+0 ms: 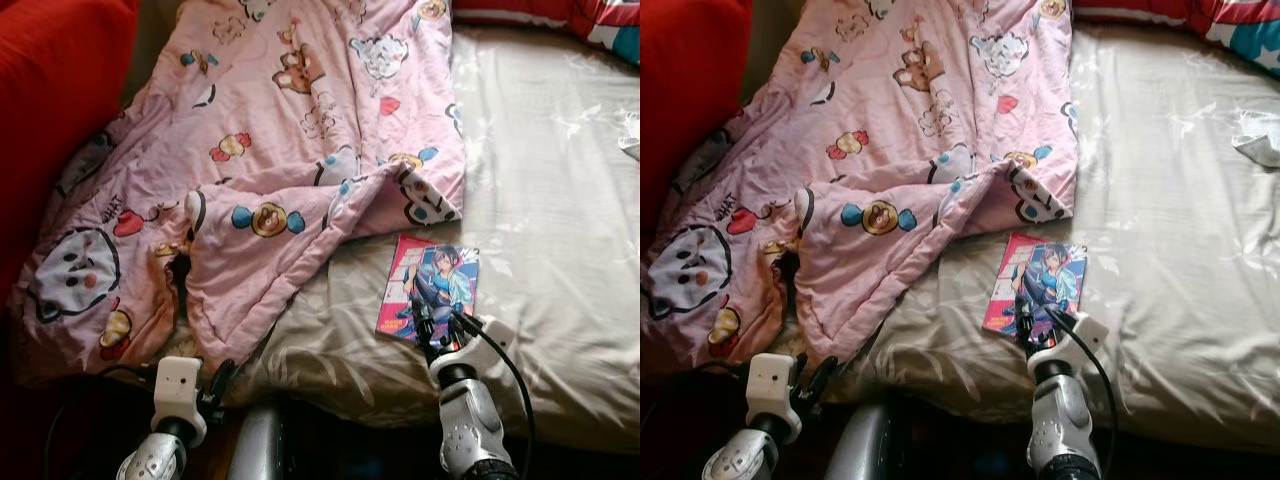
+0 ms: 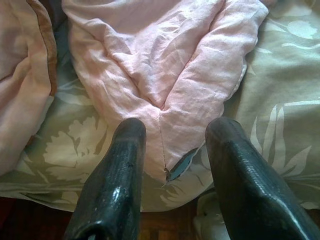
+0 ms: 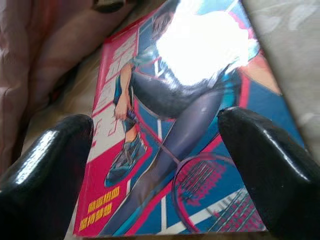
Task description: Clean up the room
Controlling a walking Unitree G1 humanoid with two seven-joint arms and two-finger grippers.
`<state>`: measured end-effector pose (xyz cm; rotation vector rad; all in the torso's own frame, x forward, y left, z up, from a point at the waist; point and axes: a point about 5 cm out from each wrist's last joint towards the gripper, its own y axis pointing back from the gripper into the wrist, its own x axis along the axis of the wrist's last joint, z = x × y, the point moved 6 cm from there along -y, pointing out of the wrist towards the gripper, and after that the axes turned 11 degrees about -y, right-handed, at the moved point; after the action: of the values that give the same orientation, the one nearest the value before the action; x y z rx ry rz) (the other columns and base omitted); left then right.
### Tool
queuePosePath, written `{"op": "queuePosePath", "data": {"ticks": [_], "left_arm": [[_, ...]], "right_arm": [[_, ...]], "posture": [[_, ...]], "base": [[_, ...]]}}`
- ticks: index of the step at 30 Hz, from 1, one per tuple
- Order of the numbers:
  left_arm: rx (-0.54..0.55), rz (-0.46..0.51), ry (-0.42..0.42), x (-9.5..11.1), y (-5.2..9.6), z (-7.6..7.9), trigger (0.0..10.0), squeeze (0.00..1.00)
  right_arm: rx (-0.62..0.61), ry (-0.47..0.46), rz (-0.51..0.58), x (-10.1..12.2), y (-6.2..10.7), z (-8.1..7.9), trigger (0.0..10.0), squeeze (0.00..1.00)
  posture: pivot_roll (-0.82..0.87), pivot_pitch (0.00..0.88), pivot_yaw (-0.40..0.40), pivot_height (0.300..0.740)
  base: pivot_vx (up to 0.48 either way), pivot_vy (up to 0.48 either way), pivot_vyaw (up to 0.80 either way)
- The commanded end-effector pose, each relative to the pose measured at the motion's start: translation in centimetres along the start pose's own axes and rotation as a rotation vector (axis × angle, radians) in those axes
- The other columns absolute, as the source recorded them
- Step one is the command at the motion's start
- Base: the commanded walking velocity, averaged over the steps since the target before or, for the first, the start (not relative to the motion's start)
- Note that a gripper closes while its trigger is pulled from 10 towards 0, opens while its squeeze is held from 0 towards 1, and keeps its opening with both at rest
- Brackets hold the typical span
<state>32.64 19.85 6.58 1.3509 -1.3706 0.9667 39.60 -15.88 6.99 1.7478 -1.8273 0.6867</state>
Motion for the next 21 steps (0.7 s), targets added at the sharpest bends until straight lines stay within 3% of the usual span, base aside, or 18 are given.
{"op": "queuePosePath", "data": {"ticks": [1, 6, 10, 21], "left_arm": [[0.015, -0.066, -0.01, -2.0, 0.9, -0.6, 10.0, 0.0], [0.01, -0.065, -0.007, -1.9, 0.8, -0.4, 10.0, 0.0], [0.007, -0.064, -0.006, -1.9, 0.8, -0.3, 10.0, 0.0], [0.01, -0.068, -0.012, -2.0, 1.0, -0.5, 10.0, 0.0]], "right_arm": [[-0.018, -0.017, 0.01, -0.3, 0.5, 0.5, 10.0, 0.0], [-0.04, -0.01, 0.043, 0.3, 0.7, 1.2, 10.0, 0.0], [-0.073, -0.004, -0.019, -1.0, 1.4, 2.4, 10.0, 0.0], [-0.098, -0.037, -0.092, -2.8, 1.8, 2.8, 10.0, 0.0]], "posture": [[0.12, 0.328, 0.111, 0.586], [0.11, 0.329, 0.112, 0.586], [0.11, 0.333, 0.113, 0.586], [0.12, 0.338, 0.117, 0.586]], "base": [[0.0, 0.0, 0.0], [0.0, 0.0, 0.0], [0.0, 0.0, 0.0], [0.0, 0.0, 0.0]]}}
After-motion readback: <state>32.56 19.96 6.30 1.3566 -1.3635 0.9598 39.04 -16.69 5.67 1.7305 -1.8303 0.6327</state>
